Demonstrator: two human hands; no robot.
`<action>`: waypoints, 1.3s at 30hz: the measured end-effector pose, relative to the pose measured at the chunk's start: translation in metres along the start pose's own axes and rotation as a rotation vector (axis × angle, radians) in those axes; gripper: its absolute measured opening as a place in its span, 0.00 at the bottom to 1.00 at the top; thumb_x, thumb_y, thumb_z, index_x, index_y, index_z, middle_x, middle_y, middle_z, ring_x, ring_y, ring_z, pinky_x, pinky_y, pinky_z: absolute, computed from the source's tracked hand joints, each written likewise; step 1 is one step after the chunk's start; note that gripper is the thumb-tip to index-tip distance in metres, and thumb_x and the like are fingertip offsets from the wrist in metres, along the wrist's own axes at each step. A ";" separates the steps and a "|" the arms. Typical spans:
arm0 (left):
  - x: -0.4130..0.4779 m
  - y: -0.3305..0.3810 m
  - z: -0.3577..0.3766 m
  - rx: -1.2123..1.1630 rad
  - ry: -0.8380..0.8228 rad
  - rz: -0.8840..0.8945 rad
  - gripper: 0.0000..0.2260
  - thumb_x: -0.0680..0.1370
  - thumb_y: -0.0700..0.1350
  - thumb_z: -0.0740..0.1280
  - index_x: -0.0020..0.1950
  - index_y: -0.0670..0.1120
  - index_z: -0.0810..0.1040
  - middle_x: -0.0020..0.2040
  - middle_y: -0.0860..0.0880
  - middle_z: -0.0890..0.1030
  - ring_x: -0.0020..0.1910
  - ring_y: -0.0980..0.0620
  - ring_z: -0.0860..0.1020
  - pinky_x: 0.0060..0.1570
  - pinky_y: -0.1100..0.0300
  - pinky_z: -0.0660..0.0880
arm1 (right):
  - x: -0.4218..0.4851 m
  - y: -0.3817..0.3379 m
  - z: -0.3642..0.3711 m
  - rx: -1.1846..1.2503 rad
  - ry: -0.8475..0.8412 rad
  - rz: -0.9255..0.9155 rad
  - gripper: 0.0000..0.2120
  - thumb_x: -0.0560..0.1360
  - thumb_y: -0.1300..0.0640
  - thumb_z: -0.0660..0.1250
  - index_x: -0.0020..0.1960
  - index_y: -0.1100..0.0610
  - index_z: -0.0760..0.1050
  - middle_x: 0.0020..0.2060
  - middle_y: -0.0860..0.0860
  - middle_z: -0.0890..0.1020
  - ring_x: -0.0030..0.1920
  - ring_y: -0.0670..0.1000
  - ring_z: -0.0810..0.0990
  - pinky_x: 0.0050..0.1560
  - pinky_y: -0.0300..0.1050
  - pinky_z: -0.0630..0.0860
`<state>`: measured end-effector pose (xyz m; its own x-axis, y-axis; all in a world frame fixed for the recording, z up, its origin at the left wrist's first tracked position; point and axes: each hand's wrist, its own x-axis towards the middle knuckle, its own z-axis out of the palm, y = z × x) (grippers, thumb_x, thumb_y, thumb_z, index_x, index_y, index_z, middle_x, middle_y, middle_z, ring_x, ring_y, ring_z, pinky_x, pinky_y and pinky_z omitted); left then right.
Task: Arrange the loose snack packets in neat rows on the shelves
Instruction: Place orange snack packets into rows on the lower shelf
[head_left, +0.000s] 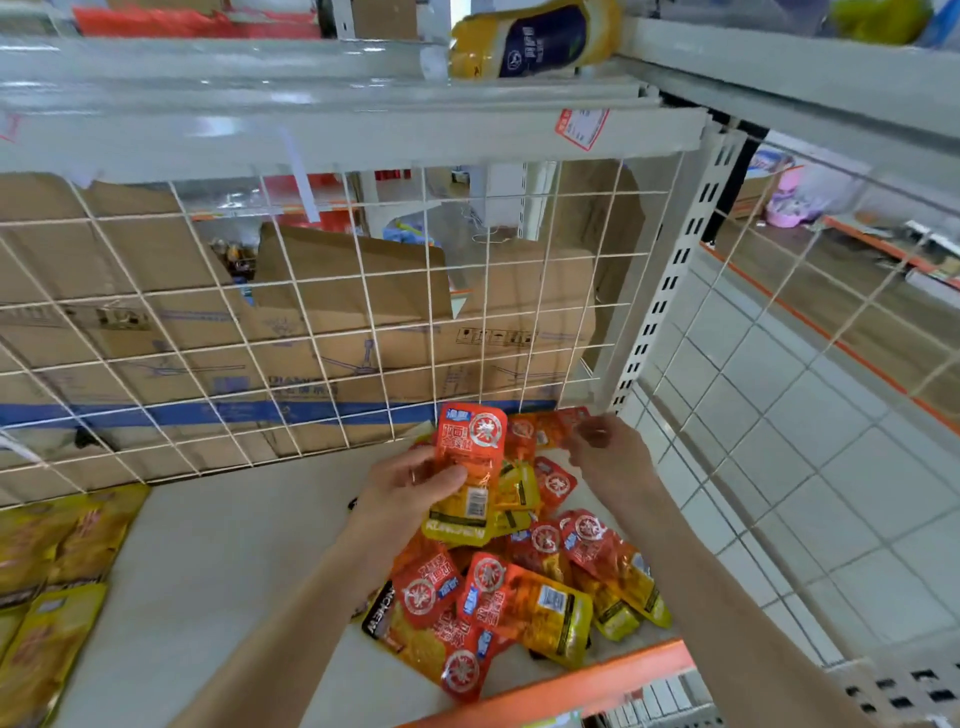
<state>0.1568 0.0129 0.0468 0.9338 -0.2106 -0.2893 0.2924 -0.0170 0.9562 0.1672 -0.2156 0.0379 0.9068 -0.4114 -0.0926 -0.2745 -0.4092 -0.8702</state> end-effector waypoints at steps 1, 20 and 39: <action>-0.002 0.000 -0.004 -0.016 -0.002 -0.012 0.12 0.72 0.47 0.74 0.56 0.49 0.83 0.50 0.46 0.87 0.47 0.46 0.86 0.51 0.50 0.80 | 0.002 0.009 0.002 -0.104 -0.013 0.051 0.01 0.77 0.55 0.68 0.49 0.50 0.78 0.42 0.46 0.82 0.43 0.46 0.80 0.43 0.42 0.75; -0.003 -0.007 -0.009 0.055 0.063 -0.032 0.11 0.77 0.48 0.73 0.59 0.50 0.82 0.52 0.48 0.86 0.51 0.45 0.85 0.58 0.40 0.79 | 0.021 0.039 0.006 -0.156 0.064 0.146 0.05 0.73 0.65 0.65 0.46 0.57 0.76 0.43 0.53 0.81 0.44 0.53 0.80 0.44 0.49 0.78; -0.020 0.023 -0.012 -0.008 0.070 0.085 0.08 0.78 0.48 0.70 0.55 0.49 0.83 0.50 0.47 0.87 0.50 0.44 0.85 0.55 0.45 0.80 | 0.002 0.004 -0.033 0.207 0.119 0.038 0.05 0.76 0.55 0.72 0.50 0.49 0.77 0.47 0.50 0.84 0.43 0.54 0.85 0.47 0.61 0.83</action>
<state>0.1470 0.0286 0.0742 0.9673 -0.1417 -0.2102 0.2131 0.0056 0.9770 0.1574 -0.2444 0.0503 0.8495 -0.5215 -0.0796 -0.2248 -0.2214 -0.9489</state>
